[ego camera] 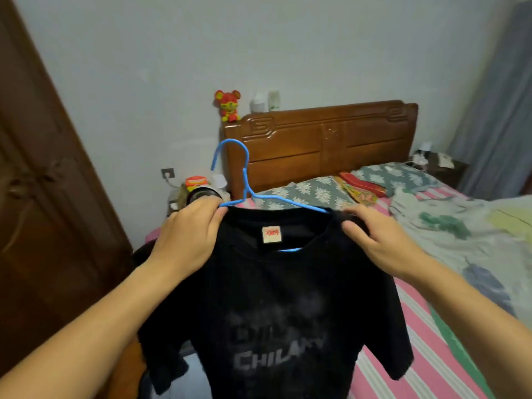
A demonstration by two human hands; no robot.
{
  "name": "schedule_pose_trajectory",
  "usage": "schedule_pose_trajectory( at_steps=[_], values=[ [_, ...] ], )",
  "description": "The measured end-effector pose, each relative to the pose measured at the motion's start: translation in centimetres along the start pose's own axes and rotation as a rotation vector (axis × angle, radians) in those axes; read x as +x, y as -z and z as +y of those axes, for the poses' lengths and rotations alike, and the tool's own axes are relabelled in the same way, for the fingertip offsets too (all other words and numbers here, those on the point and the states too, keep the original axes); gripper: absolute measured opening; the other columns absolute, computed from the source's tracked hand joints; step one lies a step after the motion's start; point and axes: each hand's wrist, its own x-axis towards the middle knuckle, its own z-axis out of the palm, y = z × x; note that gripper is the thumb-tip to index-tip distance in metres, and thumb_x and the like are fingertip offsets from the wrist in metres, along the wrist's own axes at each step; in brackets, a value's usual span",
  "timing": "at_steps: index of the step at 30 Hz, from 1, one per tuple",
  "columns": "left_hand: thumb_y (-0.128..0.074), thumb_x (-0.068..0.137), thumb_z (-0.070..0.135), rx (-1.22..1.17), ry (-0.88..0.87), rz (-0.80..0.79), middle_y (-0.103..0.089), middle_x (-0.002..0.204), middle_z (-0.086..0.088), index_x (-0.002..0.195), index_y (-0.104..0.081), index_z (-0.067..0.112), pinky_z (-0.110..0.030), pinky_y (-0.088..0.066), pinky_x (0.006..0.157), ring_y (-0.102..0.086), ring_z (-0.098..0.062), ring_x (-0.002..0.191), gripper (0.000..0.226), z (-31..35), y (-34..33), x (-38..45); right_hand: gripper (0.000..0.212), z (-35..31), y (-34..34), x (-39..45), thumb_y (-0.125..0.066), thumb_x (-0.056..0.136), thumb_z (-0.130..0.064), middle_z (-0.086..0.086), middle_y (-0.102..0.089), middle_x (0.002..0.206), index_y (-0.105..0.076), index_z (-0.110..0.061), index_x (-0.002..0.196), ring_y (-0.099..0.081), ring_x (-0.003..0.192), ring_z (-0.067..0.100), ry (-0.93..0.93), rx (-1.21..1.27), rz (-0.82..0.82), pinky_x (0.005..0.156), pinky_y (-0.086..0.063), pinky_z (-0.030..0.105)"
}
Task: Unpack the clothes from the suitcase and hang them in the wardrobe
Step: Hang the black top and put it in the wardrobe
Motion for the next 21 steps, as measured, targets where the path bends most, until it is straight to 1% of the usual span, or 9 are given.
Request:
schedule_pose_trajectory(
  at_steps=[2, 3, 6, 8, 12, 15, 18, 19, 21],
  values=[
    [-0.038, 0.102, 0.043, 0.065, 0.002, 0.078, -0.067, 0.097, -0.001, 0.108, -0.064, 0.021, -0.046, -0.054, 0.061, -0.066, -0.035, 0.084, 0.035, -2.8, 1.5, -1.3, 0.045, 0.7, -1.5, 0.4, -0.027, 0.091, -0.078, -0.019, -0.061, 0.082, -0.059, -0.045, 0.092, -0.057, 0.079, 0.005, 0.004, -0.001, -0.078, 0.07, -0.044, 0.026],
    [-0.041, 0.102, 0.04, 0.107, -0.031, 0.076, -0.067, 0.095, -0.001, 0.112, -0.066, 0.02, -0.043, -0.054, 0.057, -0.067, -0.034, 0.08, 0.034, -3.9, 2.1, -1.9, 0.052, 0.8, -2.3, 0.7, -0.026, 0.088, -0.081, -0.015, -0.059, 0.074, -0.059, -0.041, 0.083, -0.055, 0.073, 0.008, -0.009, -0.001, -0.107, 0.064, -0.043, 0.028],
    [-0.043, 0.103, 0.039, 0.152, -0.103, 0.047, -0.066, 0.092, -0.001, 0.118, -0.067, 0.018, -0.041, -0.054, 0.054, -0.067, -0.032, 0.074, 0.035, -7.2, 3.4, -3.0, 0.048, -0.2, -5.6, 1.9, -0.047, 0.094, -0.06, -0.009, -0.053, 0.073, -0.067, -0.019, 0.082, -0.047, 0.067, 0.009, 0.039, -0.015, -0.079, 0.061, -0.036, 0.033],
    [-0.043, 0.104, 0.038, 0.148, -0.107, 0.06, -0.064, 0.09, -0.001, 0.119, -0.067, 0.019, -0.041, -0.053, 0.054, -0.066, -0.031, 0.074, 0.034, -8.9, 4.1, -3.5, 0.03, -2.3, -7.8, 2.4, -0.055, 0.096, -0.045, -0.007, -0.05, 0.081, -0.061, -0.021, 0.08, -0.048, 0.074, 0.009, 0.063, 0.025, -0.065, 0.066, -0.035, 0.031],
    [-0.042, 0.106, 0.04, 0.134, -0.094, 0.021, -0.061, 0.089, 0.002, 0.117, -0.067, 0.022, -0.043, -0.053, 0.058, -0.065, -0.028, 0.078, 0.033, -9.6, 4.1, -4.8, 0.031, -7.6, -12.9, 3.3, -0.042, 0.1, -0.047, -0.001, -0.05, 0.074, -0.038, -0.025, 0.079, -0.054, 0.072, 0.032, 0.155, -0.024, -0.208, 0.062, -0.035, 0.037],
    [-0.041, 0.107, 0.04, 0.149, -0.064, 0.017, -0.061, 0.09, 0.005, 0.12, -0.068, 0.024, -0.038, -0.054, 0.061, -0.064, -0.02, 0.082, 0.034, -10.5, 4.7, -6.4, 0.032, -9.8, -15.4, 4.7, -0.039, 0.101, -0.044, 0.011, -0.065, 0.078, -0.044, -0.016, 0.086, -0.061, 0.075, 0.04, 0.192, -0.084, -0.174, 0.056, -0.038, 0.038],
    [-0.035, 0.108, 0.044, 0.316, 0.017, -0.04, -0.065, 0.093, 0.004, 0.122, -0.067, 0.023, -0.034, -0.052, 0.06, -0.067, -0.019, 0.083, 0.04, -14.4, 6.8, -8.8, 0.028, -10.2, -16.3, 7.9, -0.057, 0.097, -0.034, 0.017, -0.065, 0.068, -0.044, -0.016, 0.081, -0.062, 0.061, 0.043, 0.247, -0.104, -0.003, 0.047, -0.038, 0.035],
    [-0.032, 0.108, 0.045, 0.377, 0.069, -0.054, -0.067, 0.094, 0.004, 0.119, -0.067, 0.022, -0.031, -0.05, 0.062, -0.069, -0.021, 0.084, 0.043, -15.9, 7.7, -10.0, 0.027, -10.5, -16.6, 9.2, -0.062, 0.095, -0.029, 0.019, -0.064, 0.066, -0.044, -0.015, 0.08, -0.061, 0.059, 0.044, 0.249, -0.076, 0.004, 0.047, -0.04, 0.037],
    [-0.028, 0.108, 0.047, 0.433, 0.189, -0.079, -0.067, 0.094, 0.001, 0.111, -0.067, 0.017, -0.03, -0.044, 0.069, -0.068, -0.025, 0.087, 0.05, -18.4, 9.5, -12.8, 0.029, -11.2, -17.6, 11.4, -0.056, 0.095, -0.036, 0.02, -0.064, 0.067, -0.05, -0.011, 0.081, -0.062, 0.061, 0.044, 0.33, -0.018, -0.046, 0.048, -0.041, 0.038]
  ],
)
